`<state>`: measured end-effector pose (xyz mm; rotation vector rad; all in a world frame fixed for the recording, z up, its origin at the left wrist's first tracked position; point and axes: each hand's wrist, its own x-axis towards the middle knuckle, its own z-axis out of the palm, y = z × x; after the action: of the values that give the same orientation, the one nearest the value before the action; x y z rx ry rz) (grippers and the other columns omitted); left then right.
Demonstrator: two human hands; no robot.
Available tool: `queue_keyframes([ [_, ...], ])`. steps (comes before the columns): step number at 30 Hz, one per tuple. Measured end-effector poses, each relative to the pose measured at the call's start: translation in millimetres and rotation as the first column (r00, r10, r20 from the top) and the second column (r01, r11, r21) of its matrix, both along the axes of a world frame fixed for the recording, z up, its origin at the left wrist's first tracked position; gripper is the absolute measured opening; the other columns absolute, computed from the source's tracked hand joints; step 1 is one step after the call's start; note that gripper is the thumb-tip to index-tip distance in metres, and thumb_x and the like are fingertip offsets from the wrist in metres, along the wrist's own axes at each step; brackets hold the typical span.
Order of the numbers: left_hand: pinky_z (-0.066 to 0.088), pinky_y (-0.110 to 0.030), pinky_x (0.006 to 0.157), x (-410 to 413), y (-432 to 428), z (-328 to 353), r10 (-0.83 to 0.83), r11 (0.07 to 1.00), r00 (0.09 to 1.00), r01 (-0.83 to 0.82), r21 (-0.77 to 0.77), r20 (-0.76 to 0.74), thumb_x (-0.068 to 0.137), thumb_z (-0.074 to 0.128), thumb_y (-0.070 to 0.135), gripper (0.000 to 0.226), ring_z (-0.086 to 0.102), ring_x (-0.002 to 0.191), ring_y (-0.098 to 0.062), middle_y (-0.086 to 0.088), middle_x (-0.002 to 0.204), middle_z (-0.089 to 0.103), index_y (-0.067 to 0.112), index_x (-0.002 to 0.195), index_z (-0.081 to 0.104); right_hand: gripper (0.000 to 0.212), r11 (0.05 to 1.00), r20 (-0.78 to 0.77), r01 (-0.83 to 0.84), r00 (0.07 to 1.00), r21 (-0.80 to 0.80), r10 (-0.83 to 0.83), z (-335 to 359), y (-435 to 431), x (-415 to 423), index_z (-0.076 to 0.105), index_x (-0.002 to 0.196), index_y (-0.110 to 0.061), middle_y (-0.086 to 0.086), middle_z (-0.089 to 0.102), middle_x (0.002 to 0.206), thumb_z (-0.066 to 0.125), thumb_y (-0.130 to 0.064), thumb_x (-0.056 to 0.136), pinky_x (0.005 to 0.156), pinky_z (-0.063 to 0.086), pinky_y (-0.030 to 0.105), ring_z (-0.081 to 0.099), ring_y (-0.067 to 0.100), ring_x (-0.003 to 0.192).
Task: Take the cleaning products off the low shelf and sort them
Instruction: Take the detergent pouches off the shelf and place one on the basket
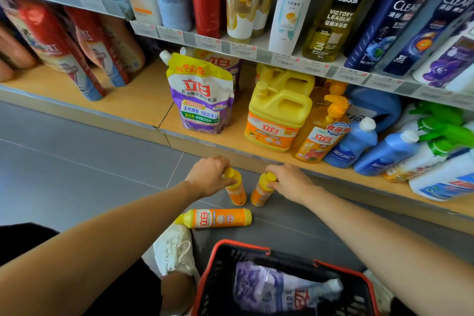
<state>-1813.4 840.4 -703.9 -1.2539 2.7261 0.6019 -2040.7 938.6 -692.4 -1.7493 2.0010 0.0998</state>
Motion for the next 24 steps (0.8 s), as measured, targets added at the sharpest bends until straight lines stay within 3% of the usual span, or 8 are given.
queue_keyframes([
  [4, 0.056, -0.037, 0.068, 10, -12, 2, 0.159, 0.984, 0.979, -0.147, -0.099, 0.125, 0.088, 0.058, 0.068, 0.052, 0.063, 0.077, -0.024, -0.006, 0.085, 0.067, 0.017, 0.078, 0.06, 0.043, 0.999, -0.183, 0.007, 0.983, -0.048, -0.016, 0, -9, 8, 0.062, 0.106, -0.014, 0.012, 0.069, 0.111, 0.063, -0.054, 0.092, 0.073, 0.045, 0.036, 0.063, 0.032, 0.104],
  [6, 0.054, -0.034, 0.067, 10, -15, 3, 0.162, 0.984, 0.982, -0.152, -0.097, 0.1, 0.092, 0.057, 0.063, 0.047, 0.063, 0.081, -0.023, -0.008, 0.093, 0.069, 0.017, 0.088, 0.063, 0.046, 0.995, -0.155, 0.026, 0.987, -0.101, -0.041, 0, -11, 10, 0.062, 0.112, -0.015, 0.011, 0.068, 0.114, 0.062, -0.056, 0.092, 0.077, 0.05, 0.037, 0.063, 0.032, 0.106],
  [8, 0.057, -0.037, 0.078, 9, -18, 2, 0.153, 0.986, 0.988, -0.151, -0.064, 0.028, 0.095, 0.059, 0.054, 0.042, 0.066, 0.096, -0.026, -0.008, 0.111, 0.069, 0.017, 0.115, 0.065, 0.044, 0.99, -0.013, 0.025, 1.0, -0.142, -0.027, 1, -14, 9, 0.058, 0.131, -0.018, 0.008, 0.061, 0.129, 0.066, -0.041, 0.094, 0.093, 0.052, 0.041, 0.059, 0.03, 0.117],
  [10, 0.056, -0.039, 0.087, 8, -20, 3, 0.098, 0.995, 0.994, -0.1, -0.028, -0.048, 0.097, 0.062, 0.045, 0.043, 0.065, 0.106, -0.028, -0.008, 0.123, 0.065, 0.019, 0.13, 0.062, 0.047, 0.989, 0.096, -0.023, 0.995, -0.143, 0.037, 3, -18, 5, 0.056, 0.139, -0.02, 0.004, 0.054, 0.133, 0.069, -0.022, 0.094, 0.101, 0.048, 0.039, 0.054, 0.027, 0.122],
  [12, 0.055, -0.037, 0.088, 8, -24, 3, -0.004, 1.0, 0.998, 0.006, 0.028, -0.065, 0.094, 0.067, 0.037, 0.041, 0.063, 0.106, -0.026, -0.007, 0.125, 0.061, 0.021, 0.131, 0.061, 0.048, 0.987, 0.131, -0.061, 0.988, -0.148, 0.081, 5, -22, 0, 0.06, 0.137, -0.018, 0.003, 0.055, 0.131, 0.071, -0.011, 0.091, 0.104, 0.046, 0.037, 0.054, 0.025, 0.123],
  [16, 0.052, -0.036, 0.093, 11, -28, 3, -0.117, 0.987, 0.993, 0.116, 0.116, 0.008, 0.092, 0.072, 0.03, 0.043, 0.06, 0.11, -0.022, -0.005, 0.127, 0.063, 0.019, 0.132, 0.061, 0.047, 0.983, 0.12, -0.116, 0.984, -0.143, 0.133, 4, -29, -2, 0.062, 0.134, -0.019, 0.003, 0.06, 0.131, 0.073, -0.011, 0.089, 0.103, 0.047, 0.037, 0.055, 0.024, 0.122],
  [20, 0.052, -0.037, 0.092, 17, -28, 5, -0.114, 0.991, 0.993, 0.111, 0.075, 0.04, 0.094, 0.069, 0.035, 0.041, 0.06, 0.109, -0.023, -0.006, 0.126, 0.062, 0.016, 0.129, 0.061, 0.034, 0.98, 0.069, -0.126, 0.988, -0.157, 0.138, 6, -36, 3, 0.067, 0.123, -0.016, 0.004, 0.064, 0.119, 0.073, -0.025, 0.091, 0.087, 0.043, 0.028, 0.059, 0.024, 0.111],
  [24, 0.054, -0.039, 0.09, 28, -35, 23, -0.072, 0.996, 0.997, 0.072, 0.043, 0.017, 0.093, 0.068, 0.039, 0.039, 0.06, 0.104, -0.022, -0.006, 0.12, 0.063, 0.015, 0.124, 0.061, 0.028, 0.961, 0.073, -0.053, 0.994, -0.272, 0.076, 36, -42, 4, 0.069, 0.108, -0.013, 0.006, 0.067, 0.109, 0.068, -0.036, 0.093, 0.08, 0.047, 0.034, 0.06, 0.024, 0.101],
])
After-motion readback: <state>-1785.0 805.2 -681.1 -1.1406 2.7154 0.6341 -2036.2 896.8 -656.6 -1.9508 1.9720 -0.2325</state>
